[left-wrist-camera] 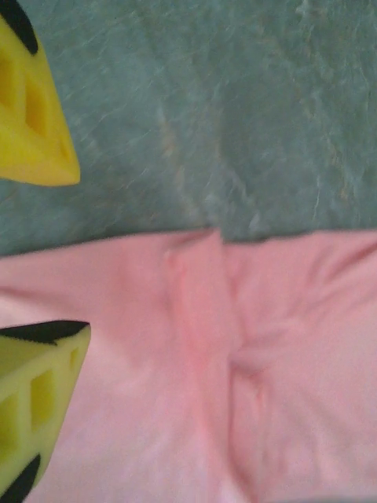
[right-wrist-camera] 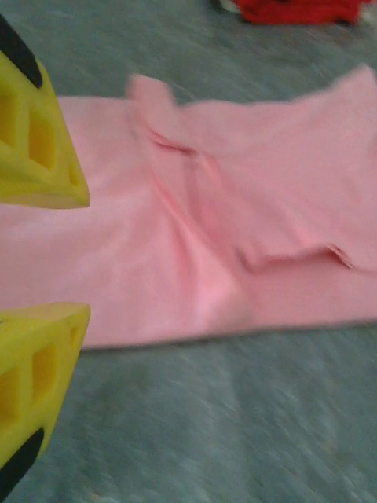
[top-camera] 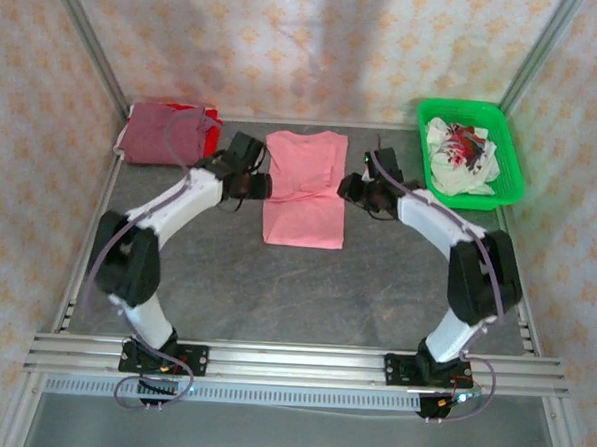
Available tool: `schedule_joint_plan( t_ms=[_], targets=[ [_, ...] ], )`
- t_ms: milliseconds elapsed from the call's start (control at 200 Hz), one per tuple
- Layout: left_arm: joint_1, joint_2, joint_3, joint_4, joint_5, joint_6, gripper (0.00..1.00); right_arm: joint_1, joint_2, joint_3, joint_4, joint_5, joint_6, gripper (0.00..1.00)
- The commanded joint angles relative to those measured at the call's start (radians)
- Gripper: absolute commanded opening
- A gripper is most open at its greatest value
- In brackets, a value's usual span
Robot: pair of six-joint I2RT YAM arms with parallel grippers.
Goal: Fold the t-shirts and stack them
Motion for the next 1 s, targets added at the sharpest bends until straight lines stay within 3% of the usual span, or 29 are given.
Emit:
schedule_joint_plan(
  t_ms=[0, 105, 250, 495, 791, 996],
  targets=[
    [-0.042, -0.045, -0.165, 0.205, 0.058, -0.052, 0.4, 0.068, -0.047, -0.088, 0.154, -0.106, 0.041, 0.25],
    [-0.042, 0.058, -0.123, 0.176, 0.061, -0.008, 0.25, 0.08, 0.042, -0.062, 0.192, -0.132, 0.076, 0.13],
    [-0.039, 0.206, 0.007, 0.139, 0.069, 0.041, 0.23, 0.081, 0.146, -0.024, 0.243, -0.077, 0.098, 0.0],
    [-0.016, 0.406, 0.218, 0.088, 0.067, 0.067, 0.22, 0.079, 0.214, -0.021, 0.275, -0.025, 0.122, 0.0],
    [0.066, 0.638, 0.542, -0.04, 0.041, 0.131, 0.22, 0.068, 0.127, -0.126, 0.294, -0.012, 0.126, 0.0],
    [0.089, 0.646, 0.773, -0.127, 0.019, 0.155, 0.23, 0.068, 0.092, -0.136, 0.265, -0.002, 0.09, 0.0]
  ],
)
